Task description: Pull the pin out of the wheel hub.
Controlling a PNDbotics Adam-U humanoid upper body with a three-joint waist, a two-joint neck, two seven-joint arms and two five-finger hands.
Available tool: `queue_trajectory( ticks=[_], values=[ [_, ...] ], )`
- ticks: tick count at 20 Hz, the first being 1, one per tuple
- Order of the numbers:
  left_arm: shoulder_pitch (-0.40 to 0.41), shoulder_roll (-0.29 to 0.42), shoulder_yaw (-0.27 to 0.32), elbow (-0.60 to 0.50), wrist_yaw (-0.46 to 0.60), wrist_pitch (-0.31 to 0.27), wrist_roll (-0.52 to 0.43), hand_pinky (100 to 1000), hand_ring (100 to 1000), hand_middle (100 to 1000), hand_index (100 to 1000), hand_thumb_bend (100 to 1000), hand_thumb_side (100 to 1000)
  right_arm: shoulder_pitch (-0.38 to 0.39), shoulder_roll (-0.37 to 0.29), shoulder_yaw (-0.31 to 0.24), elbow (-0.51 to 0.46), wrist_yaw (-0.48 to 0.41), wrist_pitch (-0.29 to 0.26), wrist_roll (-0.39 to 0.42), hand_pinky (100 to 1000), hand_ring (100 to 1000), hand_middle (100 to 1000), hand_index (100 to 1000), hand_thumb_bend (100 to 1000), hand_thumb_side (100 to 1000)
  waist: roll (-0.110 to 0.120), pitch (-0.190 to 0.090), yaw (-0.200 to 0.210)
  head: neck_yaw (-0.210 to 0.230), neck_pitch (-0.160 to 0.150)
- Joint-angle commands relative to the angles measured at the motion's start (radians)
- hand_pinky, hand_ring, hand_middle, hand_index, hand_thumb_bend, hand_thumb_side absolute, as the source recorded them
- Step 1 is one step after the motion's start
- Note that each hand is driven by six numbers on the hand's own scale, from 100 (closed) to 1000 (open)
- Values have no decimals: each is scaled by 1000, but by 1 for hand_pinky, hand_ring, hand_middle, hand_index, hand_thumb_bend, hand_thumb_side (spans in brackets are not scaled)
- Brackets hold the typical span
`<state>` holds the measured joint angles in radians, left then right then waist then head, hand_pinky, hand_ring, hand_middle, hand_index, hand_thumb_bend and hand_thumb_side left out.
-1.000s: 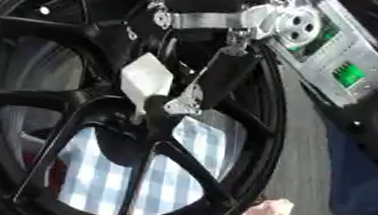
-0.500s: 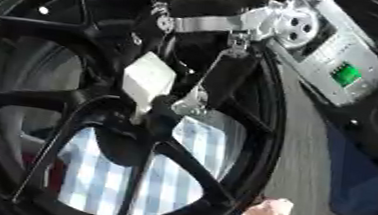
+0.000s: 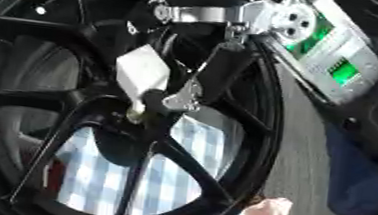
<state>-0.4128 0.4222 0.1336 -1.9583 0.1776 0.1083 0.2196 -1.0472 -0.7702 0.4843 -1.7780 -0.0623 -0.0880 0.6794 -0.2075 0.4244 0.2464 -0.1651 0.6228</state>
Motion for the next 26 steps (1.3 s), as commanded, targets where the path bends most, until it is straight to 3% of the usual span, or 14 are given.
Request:
queue_trajectory(
  ticks=[1, 6, 9, 12, 16, 21, 25, 26],
  values=[
    [-1, 17, 14, -11, 1, 1, 2, 683, 722, 654, 749, 100, 791, -21, -38, -54, -8, -16, 1, -26, 825, 636, 430, 483, 100, 144, 20, -35, -7, 2, 2],
    [9, 17, 19, -8, 0, 0, 6, 684, 723, 655, 749, 100, 789, -6, -73, -115, -29, -43, 8, -67, 824, 631, 427, 480, 100, 129, 36, -47, -28, 12, 14],
    [16, 15, 22, -6, 1, -2, 9, 684, 723, 655, 750, 100, 788, 34, -107, -185, -55, -93, 18, -130, 824, 624, 422, 476, 100, 123, 51, -54, -47, 25, 20],
    [22, 11, 27, -5, 1, -4, 13, 684, 724, 655, 750, 100, 787, 119, -156, -283, -67, -139, 23, -229, 821, 620, 420, 474, 100, 113, 66, -59, -71, 41, 22],
    [30, 5, 34, -5, 0, -5, 18, 684, 724, 656, 750, 100, 787, 294, -209, -440, -31, -152, 22, -402, 811, 615, 424, 481, 100, 100, 86, -62, -105, 66, 19],
    [39, -1, 46, -7, -1, -8, 32, 683, 725, 656, 751, 100, 785, 523, -137, -632, 29, -46, 48, -676, 787, 603, 447, 507, 100, 100, 111, -61, -134, 99, 10],
    [42, -3, 50, -7, -1, -11, 38, 683, 725, 656, 750, 100, 783, 638, -73, -710, 67, 9, 83, -838, 778, 610, 469, 532, 100, 144, 126, -61, -142, 112, 2],
    [41, -4, 51, -8, 0, -11, 39, 683, 725, 656, 750, 100, 782, 661, -57, -727, 79, 19, 96, -874, 778, 624, 502, 569, 100, 105, 130, -61, -142, 115, 0]
  ],
)
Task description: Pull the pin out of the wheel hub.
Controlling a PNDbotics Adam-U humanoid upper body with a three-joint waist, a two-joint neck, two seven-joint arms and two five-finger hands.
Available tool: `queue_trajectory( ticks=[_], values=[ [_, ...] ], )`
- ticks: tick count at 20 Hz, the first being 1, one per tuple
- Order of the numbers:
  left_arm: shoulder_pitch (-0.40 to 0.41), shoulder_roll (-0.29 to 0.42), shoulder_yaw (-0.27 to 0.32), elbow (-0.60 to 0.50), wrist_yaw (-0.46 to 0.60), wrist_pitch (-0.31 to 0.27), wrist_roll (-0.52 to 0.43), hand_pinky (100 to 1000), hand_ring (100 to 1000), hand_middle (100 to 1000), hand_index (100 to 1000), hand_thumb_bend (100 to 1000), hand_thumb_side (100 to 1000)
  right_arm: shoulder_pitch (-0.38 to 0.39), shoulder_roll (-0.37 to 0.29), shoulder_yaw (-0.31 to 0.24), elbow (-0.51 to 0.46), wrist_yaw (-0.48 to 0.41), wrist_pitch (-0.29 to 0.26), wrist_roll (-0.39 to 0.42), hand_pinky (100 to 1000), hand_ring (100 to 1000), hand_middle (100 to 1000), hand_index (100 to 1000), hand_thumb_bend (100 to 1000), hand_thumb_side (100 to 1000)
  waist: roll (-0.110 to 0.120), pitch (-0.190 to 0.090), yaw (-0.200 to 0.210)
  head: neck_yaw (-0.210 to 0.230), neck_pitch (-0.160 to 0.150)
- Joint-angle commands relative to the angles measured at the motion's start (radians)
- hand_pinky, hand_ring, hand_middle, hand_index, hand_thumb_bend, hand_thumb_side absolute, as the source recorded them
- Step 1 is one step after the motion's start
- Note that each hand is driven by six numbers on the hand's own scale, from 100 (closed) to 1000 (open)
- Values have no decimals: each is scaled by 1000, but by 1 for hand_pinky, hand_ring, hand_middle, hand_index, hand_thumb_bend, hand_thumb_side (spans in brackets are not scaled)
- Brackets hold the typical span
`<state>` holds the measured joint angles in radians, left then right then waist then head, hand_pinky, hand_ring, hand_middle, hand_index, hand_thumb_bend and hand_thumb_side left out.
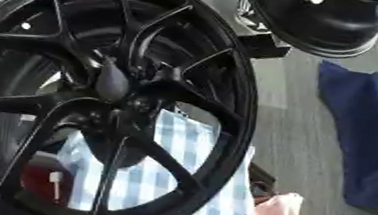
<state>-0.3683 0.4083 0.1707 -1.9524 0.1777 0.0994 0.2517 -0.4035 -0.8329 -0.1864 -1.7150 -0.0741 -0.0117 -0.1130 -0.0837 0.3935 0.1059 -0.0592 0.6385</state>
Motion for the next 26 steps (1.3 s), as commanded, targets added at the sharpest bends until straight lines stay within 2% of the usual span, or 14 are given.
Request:
queue_trajectory(
  ticks=[1, 2, 3, 4, 6, 8, 11, 16, 19, 22, 23, 26],
  values=[
    [-3, 10, 14, -14, 0, -3, 7, 683, 725, 656, 750, 100, 781, 38, 21, -72, 28, 40, 33, -118, 779, 632, 523, 588, 116, 191, 9, -31, -2, 10, -18],
    [-3, 10, 15, -14, 0, -4, 8, 683, 725, 656, 751, 100, 781, 55, 35, -83, 38, 47, 45, -152, 787, 671, 604, 659, 195, 265, 12, -31, -2, 11, -18],
    [-3, 9, 15, -14, 0, -4, 9, 683, 725, 656, 751, 100, 781, 68, 48, -91, 46, 54, 56, -181, 796, 703, 645, 697, 231, 316, 15, -32, -2, 12, -19],
    [-4, 9, 15, -14, 1, -5, 9, 683, 725, 656, 751, 100, 780, 80, 60, -95, 53, 58, 67, -205, 813, 753, 709, 755, 231, 405, 16, -32, -2, 12, -17],
    [-4, 8, 16, -14, 2, -5, 10, 683, 725, 656, 751, 100, 780, 96, 85, -100, 65, 53, 85, -244, 819, 782, 764, 796, 188, 550, 19, -33, -4, 10, -15],
    [-5, 7, 16, -14, 2, -5, 10, 683, 725, 656, 751, 100, 779, 101, 105, -105, 72, 40, 101, -295, 819, 786, 771, 795, 175, 584, 22, -34, -4, 11, -15],
    [-6, 7, 15, -14, 3, -6, 11, 683, 726, 657, 751, 100, 778, 100, 128, -101, 58, 19, 101, -364, 814, 776, 760, 784, 180, 566, 24, -37, -2, 11, -14],
    [-6, 5, 14, -14, 5, -6, 10, 683, 726, 657, 751, 100, 778, 86, 145, -81, -14, -34, 63, -416, 798, 736, 709, 740, 205, 454, 24, -44, -2, 10, -12],
    [-8, 4, 13, -15, 5, -7, 9, 683, 726, 657, 751, 100, 777, 75, 160, -57, -81, -70, 38, -431, 785, 696, 640, 689, 153, 394, 22, -46, -3, 9, -14],
    [-9, 3, 12, -16, 5, -6, 8, 683, 726, 657, 751, 100, 777, 72, 169, -41, -123, -94, 39, -442, 785, 696, 640, 689, 153, 394, 21, -47, -3, 10, -17],
    [-10, 3, 12, -16, 5, -7, 8, 683, 726, 658, 751, 100, 775, 72, 170, -40, -129, -96, 41, -443, 784, 672, 615, 670, 110, 372, 21, -48, -2, 10, -17],
    [-15, 2, 7, -20, 5, -7, 5, 683, 726, 658, 751, 100, 776, 53, 204, 5, -186, -78, 37, -416, 786, 666, 610, 667, 105, 373, 15, -51, 0, 13, -19]
  ],
)
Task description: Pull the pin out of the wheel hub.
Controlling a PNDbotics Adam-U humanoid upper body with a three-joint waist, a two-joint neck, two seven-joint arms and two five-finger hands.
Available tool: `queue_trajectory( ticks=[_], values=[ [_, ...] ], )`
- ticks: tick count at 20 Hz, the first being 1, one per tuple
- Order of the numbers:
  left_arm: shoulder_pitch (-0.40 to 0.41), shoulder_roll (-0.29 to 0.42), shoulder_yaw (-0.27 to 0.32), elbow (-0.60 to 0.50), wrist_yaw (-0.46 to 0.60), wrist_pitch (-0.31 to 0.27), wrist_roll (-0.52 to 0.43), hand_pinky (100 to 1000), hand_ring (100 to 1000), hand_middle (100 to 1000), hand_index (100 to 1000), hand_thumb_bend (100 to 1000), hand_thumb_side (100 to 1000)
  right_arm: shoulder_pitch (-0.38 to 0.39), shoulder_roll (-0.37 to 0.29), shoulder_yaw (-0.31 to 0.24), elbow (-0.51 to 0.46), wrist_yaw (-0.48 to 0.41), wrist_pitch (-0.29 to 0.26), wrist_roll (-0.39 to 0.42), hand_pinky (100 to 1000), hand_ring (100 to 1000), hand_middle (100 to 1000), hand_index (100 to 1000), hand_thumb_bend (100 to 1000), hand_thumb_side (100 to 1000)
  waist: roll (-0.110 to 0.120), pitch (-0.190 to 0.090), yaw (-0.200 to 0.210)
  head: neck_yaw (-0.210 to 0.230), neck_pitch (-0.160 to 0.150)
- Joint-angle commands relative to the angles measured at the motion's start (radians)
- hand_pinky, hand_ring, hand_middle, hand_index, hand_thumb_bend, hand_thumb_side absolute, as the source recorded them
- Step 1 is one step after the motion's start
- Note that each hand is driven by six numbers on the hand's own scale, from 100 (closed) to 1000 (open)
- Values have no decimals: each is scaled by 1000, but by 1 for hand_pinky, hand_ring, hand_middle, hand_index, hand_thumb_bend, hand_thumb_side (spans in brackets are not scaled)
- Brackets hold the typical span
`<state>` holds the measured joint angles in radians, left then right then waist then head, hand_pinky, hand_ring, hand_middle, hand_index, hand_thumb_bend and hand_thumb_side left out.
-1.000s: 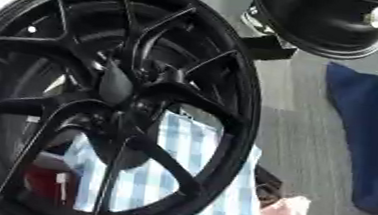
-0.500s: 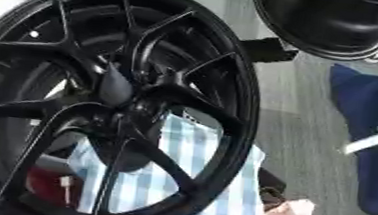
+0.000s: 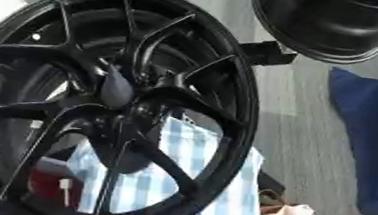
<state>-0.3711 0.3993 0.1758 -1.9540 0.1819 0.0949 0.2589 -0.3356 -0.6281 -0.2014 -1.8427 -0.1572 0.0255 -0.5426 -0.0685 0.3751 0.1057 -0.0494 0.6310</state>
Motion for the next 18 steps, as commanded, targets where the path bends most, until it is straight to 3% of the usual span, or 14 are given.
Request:
queue_trajectory(
  ticks=[1, 9, 18],
  values=[
    [-13, 10, 1, -19, 0, -2, -3, 683, 727, 658, 751, 100, 777, -17, 12, 29, -79, 9, 10, 21, 786, 662, 606, 663, 102, 375, -2, -33, 0, 4, -13],
    [-18, 8, -2, -21, 0, 2, -6, 682, 727, 658, 751, 100, 778, -40, 99, 89, -138, -49, 64, 33, 776, 659, 600, 656, 100, 406, -15, -34, 0, 1, -18],
    [-17, 5, -3, -17, -1, 5, -8, 682, 727, 659, 751, 100, 780, -48, 124, 112, -110, -69, 84, 49, 773, 664, 602, 656, 100, 427, -22, -36, 4, 2, -17]
  ],
)
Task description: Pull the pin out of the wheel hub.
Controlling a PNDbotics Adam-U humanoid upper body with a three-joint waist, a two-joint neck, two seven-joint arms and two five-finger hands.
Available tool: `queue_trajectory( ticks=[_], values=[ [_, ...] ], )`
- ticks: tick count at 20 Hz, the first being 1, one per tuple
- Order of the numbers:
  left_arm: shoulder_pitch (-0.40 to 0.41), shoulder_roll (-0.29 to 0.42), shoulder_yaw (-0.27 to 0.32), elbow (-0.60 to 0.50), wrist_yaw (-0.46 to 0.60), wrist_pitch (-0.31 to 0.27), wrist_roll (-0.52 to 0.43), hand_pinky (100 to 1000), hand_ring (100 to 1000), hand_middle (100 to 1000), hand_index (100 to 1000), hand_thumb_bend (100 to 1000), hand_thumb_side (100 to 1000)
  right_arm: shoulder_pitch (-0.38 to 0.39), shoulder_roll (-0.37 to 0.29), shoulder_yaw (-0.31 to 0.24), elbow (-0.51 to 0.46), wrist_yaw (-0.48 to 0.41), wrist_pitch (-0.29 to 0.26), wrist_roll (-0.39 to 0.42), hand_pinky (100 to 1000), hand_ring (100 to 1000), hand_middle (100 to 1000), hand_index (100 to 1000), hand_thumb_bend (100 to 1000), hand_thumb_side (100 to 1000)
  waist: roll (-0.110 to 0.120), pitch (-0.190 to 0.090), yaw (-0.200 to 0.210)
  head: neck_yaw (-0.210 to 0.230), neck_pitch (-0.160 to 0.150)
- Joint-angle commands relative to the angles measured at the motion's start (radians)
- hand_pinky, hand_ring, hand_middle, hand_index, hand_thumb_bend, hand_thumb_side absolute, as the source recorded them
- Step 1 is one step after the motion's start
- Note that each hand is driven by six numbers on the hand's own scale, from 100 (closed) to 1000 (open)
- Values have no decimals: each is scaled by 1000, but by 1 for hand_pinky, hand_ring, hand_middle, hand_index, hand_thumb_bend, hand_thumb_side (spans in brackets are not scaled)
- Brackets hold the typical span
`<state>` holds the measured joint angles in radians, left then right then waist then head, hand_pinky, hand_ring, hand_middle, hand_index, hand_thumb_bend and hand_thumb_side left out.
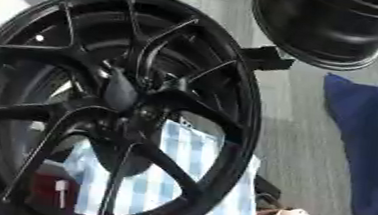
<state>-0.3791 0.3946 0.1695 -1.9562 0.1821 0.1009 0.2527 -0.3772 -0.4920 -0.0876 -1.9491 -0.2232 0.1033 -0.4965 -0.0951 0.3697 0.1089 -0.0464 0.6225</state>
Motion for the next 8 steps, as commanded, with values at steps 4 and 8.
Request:
queue_trajectory(
  ticks=[4, 8],
  values=[
    [-9, 12, 5, -17, -4, -2, -2, 682, 726, 658, 750, 100, 780, 2, -3, 0, 3, -5, 13, -1, 772, 667, 603, 654, 100, 434, -6, -31, 10, -6, -3],
    [-3, 10, 8, -17, -6, 0, 0, 681, 727, 658, 750, 100, 783, 6, 0, -1, 0, -4, 13, -3, 772, 667, 603, 654, 100, 434, -9, -27, 18, -9, 0]
  ],
)
